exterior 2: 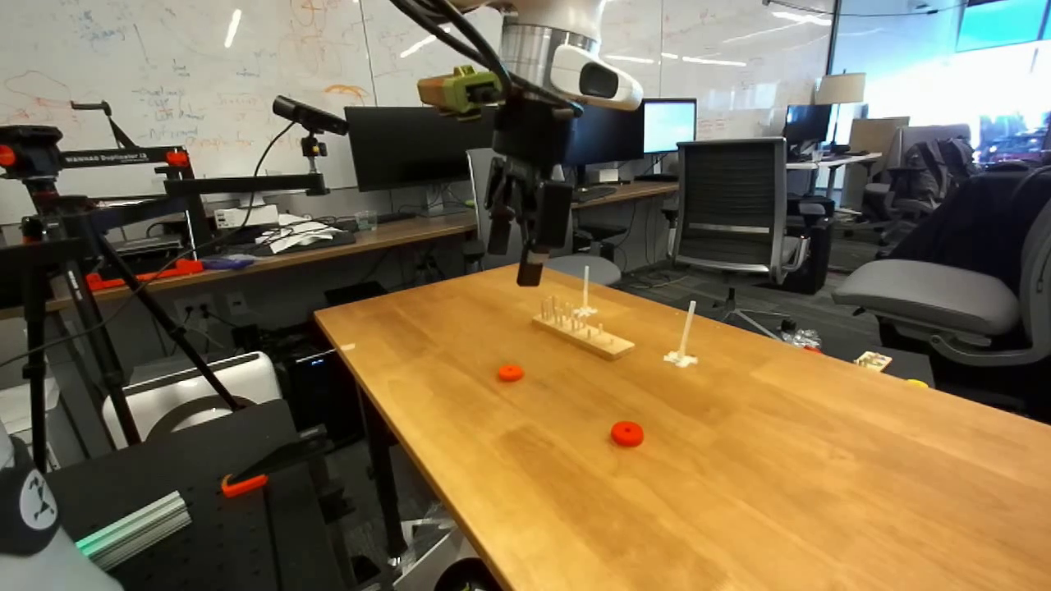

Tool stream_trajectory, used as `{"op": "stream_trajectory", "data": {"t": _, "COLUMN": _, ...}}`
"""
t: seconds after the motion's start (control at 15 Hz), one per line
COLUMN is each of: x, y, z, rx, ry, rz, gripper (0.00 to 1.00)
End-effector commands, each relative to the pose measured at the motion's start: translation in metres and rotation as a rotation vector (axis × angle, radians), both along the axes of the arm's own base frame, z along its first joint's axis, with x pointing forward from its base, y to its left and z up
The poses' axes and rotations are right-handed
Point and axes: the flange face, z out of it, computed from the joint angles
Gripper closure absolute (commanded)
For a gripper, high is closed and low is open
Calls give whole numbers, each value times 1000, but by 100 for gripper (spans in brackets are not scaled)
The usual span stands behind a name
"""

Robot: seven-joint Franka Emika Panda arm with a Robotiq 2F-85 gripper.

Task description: Put the left orange object on the wooden board

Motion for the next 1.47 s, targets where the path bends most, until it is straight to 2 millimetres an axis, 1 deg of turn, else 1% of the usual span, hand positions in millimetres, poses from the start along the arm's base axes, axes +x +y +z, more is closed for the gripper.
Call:
{"op": "stream_trajectory", "data": {"t": 0.0, "x": 3, "y": 0, "z": -1, "rx": -24, "ry": -15, "rz": -13, "gripper": 0}}
{"op": "stream_trajectory", "data": {"t": 0.13, "x": 13, "y": 5, "z": -19, "rx": -28, "ry": -1, "rz": -36, "gripper": 0}}
{"op": "stream_trajectory", "data": {"t": 0.4, "x": 32, "y": 20, "z": -72, "rx": -29, "ry": 58, "rz": -78, "gripper": 0}}
{"op": "stream_trajectory", "data": {"t": 0.6, "x": 47, "y": 41, "z": -112, "rx": -38, "ry": 109, "rz": -95, "gripper": 0}}
{"op": "stream_trajectory", "data": {"t": 0.73, "x": 57, "y": 56, "z": -134, "rx": -38, "ry": 142, "rz": -101, "gripper": 0}}
{"op": "stream_trajectory", "data": {"t": 0.87, "x": 66, "y": 70, "z": -150, "rx": -51, "ry": 167, "rz": -96, "gripper": 0}}
{"op": "stream_trajectory", "data": {"t": 0.93, "x": 71, "y": 75, "z": -156, "rx": -54, "ry": 183, "rz": -100, "gripper": 0}}
{"op": "stream_trajectory", "data": {"t": 1.0, "x": 54, "y": 63, "z": -149, "rx": -52, "ry": 165, "rz": -81, "gripper": 0}}
{"op": "stream_trajectory", "data": {"t": 1.13, "x": 55, "y": 66, "z": -159, "rx": -55, "ry": 180, "rz": -77, "gripper": 0}}
{"op": "stream_trajectory", "data": {"t": 1.4, "x": 57, "y": 62, "z": -157, "rx": -64, "ry": 169, "rz": -87, "gripper": 0}}
